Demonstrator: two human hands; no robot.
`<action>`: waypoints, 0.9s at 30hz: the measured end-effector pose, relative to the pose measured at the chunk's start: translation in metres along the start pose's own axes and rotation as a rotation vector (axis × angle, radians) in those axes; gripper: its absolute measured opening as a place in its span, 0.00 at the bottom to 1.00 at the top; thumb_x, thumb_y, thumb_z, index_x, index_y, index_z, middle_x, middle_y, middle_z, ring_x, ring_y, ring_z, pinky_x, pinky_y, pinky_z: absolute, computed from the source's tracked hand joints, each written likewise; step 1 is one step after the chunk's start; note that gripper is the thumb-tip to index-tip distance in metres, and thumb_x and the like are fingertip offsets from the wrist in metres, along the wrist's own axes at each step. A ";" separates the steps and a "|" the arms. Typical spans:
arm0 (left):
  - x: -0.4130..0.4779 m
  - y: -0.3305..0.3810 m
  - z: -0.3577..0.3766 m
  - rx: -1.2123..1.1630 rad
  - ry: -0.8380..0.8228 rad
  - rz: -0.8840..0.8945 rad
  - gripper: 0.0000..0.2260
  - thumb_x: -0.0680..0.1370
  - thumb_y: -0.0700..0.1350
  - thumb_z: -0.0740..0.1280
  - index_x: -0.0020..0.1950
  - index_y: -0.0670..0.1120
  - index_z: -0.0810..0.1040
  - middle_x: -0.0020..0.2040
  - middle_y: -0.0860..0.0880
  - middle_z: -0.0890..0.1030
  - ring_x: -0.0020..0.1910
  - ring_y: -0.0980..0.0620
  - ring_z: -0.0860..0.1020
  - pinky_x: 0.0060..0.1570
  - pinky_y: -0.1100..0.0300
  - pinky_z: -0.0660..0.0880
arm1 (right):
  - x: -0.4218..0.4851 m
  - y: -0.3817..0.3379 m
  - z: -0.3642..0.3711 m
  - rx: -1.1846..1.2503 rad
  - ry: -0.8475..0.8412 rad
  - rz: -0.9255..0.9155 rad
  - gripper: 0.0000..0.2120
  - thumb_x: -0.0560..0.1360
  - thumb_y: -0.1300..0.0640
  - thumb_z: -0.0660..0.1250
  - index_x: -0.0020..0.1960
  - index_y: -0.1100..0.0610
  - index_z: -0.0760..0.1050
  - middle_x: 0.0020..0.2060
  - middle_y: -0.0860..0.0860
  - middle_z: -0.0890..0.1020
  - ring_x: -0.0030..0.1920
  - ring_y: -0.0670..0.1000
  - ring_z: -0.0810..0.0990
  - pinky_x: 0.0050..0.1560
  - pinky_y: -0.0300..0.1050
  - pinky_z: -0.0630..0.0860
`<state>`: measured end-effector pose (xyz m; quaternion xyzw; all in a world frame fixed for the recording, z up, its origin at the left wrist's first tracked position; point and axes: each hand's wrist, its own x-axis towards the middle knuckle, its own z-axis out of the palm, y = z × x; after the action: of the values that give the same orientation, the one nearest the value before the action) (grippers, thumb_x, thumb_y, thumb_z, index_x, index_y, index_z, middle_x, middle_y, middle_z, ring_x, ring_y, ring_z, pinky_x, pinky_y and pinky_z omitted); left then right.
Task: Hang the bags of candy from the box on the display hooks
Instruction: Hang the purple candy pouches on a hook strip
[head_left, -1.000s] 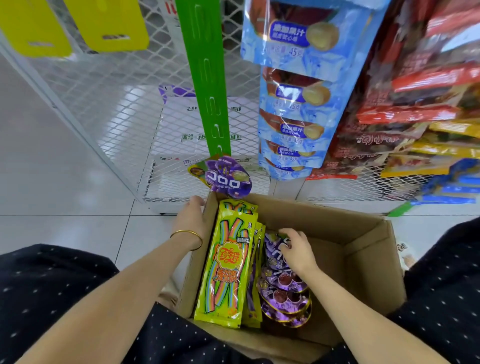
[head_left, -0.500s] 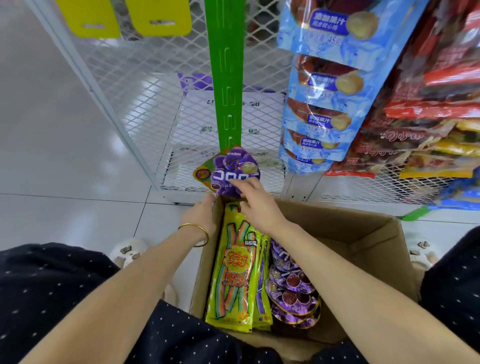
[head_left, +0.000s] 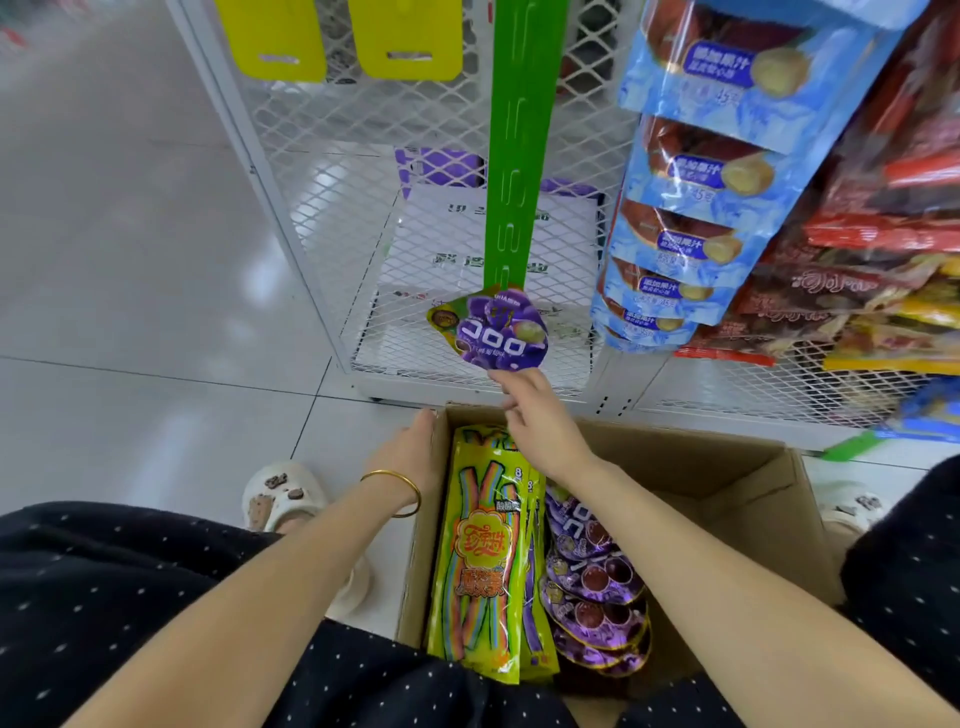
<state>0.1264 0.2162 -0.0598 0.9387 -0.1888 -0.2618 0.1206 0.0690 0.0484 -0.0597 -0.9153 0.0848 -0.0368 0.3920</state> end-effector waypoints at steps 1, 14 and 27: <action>0.001 0.000 0.000 0.002 -0.004 -0.013 0.21 0.73 0.40 0.64 0.64 0.45 0.63 0.55 0.40 0.75 0.51 0.38 0.76 0.50 0.48 0.74 | -0.006 0.006 -0.006 0.017 0.036 0.010 0.22 0.76 0.69 0.57 0.68 0.57 0.68 0.60 0.53 0.70 0.56 0.49 0.74 0.60 0.46 0.72; 0.015 0.064 0.007 -0.378 0.155 0.165 0.20 0.74 0.40 0.68 0.65 0.44 0.68 0.61 0.42 0.69 0.58 0.45 0.73 0.60 0.56 0.68 | -0.098 0.151 0.017 -0.052 -0.265 0.847 0.30 0.75 0.59 0.67 0.73 0.58 0.59 0.70 0.59 0.66 0.69 0.59 0.65 0.66 0.46 0.63; 0.026 0.055 0.020 -0.468 0.107 0.089 0.19 0.75 0.39 0.67 0.64 0.42 0.69 0.60 0.42 0.72 0.52 0.48 0.74 0.53 0.60 0.71 | -0.072 0.171 0.041 0.312 0.069 1.219 0.22 0.71 0.57 0.72 0.60 0.68 0.72 0.58 0.62 0.77 0.59 0.61 0.76 0.55 0.48 0.73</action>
<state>0.1202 0.1532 -0.0701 0.8887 -0.1574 -0.2427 0.3558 -0.0175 -0.0254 -0.2121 -0.6328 0.5976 0.1517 0.4685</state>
